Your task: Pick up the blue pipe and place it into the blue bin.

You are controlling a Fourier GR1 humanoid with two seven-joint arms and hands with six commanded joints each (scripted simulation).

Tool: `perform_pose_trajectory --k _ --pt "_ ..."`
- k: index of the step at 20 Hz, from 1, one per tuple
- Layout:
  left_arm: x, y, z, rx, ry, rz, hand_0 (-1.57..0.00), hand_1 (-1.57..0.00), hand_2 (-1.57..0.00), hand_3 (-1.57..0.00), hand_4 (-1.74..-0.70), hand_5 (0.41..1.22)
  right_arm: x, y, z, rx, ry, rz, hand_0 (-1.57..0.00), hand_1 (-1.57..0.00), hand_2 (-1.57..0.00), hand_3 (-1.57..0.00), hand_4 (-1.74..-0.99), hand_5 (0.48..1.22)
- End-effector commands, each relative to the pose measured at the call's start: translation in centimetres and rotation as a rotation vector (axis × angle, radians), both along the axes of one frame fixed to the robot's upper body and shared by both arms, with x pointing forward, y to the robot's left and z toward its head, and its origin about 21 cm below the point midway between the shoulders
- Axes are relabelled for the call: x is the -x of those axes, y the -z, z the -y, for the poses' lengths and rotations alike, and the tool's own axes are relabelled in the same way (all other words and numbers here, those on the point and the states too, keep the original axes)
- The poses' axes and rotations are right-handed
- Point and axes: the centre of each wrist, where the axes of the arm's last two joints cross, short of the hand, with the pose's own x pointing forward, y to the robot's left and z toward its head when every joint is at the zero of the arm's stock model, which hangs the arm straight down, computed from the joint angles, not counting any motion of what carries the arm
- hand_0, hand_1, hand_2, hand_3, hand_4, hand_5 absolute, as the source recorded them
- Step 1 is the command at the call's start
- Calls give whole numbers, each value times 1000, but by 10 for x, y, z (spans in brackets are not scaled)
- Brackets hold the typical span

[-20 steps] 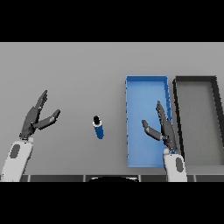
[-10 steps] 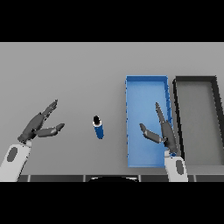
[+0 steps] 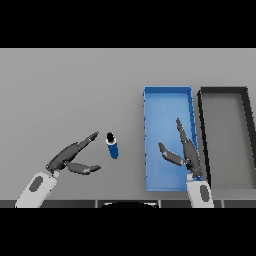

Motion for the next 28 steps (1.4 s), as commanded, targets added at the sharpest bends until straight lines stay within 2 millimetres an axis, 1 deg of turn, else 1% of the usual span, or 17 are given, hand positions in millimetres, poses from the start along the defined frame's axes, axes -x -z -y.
perform_pose_trajectory --k 1,3,6,7,8,10,11,14,17,18,20,22,23,25,26,27,28 --pt "2 2 4 7 5 12 1 1 1 1 -1186 466 0 0 1 -1 2 -2 1 1 1 1 -1223 619" --pt "1 9 14 10 6 11 1 1 1 1 -1189 463 0 -2 -4 -7 -1 -6 1 1 1 1 -1228 621" --pt "-8 19 30 21 7 -35 1 1 1 1 -1206 468 1 -2 -2 3 8 -4 1 1 1 1 -1229 622" --pt "-10 26 35 10 9 -55 1 1 1 1 -1195 467 4 1 -1 0 12 -12 1 1 1 1 -1229 621" --pt "-13 27 44 35 19 -57 1 1 1 1 -1191 467 5 0 -1 -7 6 -3 1 1 1 1 -1223 618" --pt "-20 32 48 47 22 -66 1 1 1 1 -1186 469 5 -2 -2 0 10 -3 1 1 1 1 -1212 610" --pt "-21 33 57 36 38 -62 1 1 1 1 -1172 464 1 -1 0 2 19 -20 1 1 1 1 -1208 608" --pt "-30 40 71 6 53 -51 1 1 1 1 -1131 462 3 -3 1 -4 18 -4 1 1 1 1 -1201 605" --pt "-32 45 87 97 78 -60 1 1 1 1 -1192 513 1 -3 5 -13 19 -13 1 1 1 1 -1207 607" --pt "-34 46 88 117 72 -53 1 1 -1 1 -1215 533 1 -4 5 -14 19 -14 1 1 1 1 -1206 606" --pt "-35 47 90 152 63 -54 1 -40 -110 -43 -1267 585 2 -4 8 -5 18 -7 1 1 1 1 -1196 603" --pt "-38 47 99 163 48 -67 -100 -265 -357 -215 -1317 651 2 -4 5 -16 21 -16 1 1 1 1 -1198 605" --pt "-38 50 102 190 36 -92 -289 -458 -539 -486 -1342 765 1 -2 2 -17 18 -24 1 1 1 1 -1199 605" --pt "-32 52 109 201 46 -87 -717 -856 -901 -877 -1477 929 3 0 4 -19 22 -19 1 1 1 1 -1198 604" --pt "-32 52 110 193 56 -74 -888 -999 -1035 -1009 -1526 988 1 -3 5 -19 22 -13 1 1 1 1 -1195 604" --pt "-32 53 110 195 73 -65 -1025 -1113 -1142 -1102 -1567 1034 -1 -2 0 -20 13 -16 1 1 1 1 -1196 604" --pt "-30 54 110 199 89 -55 -1134 -1205 -1228 -1174 -1600 1072 1 -3 3 -20 13 -14 1 1 1 1 -1198 604"
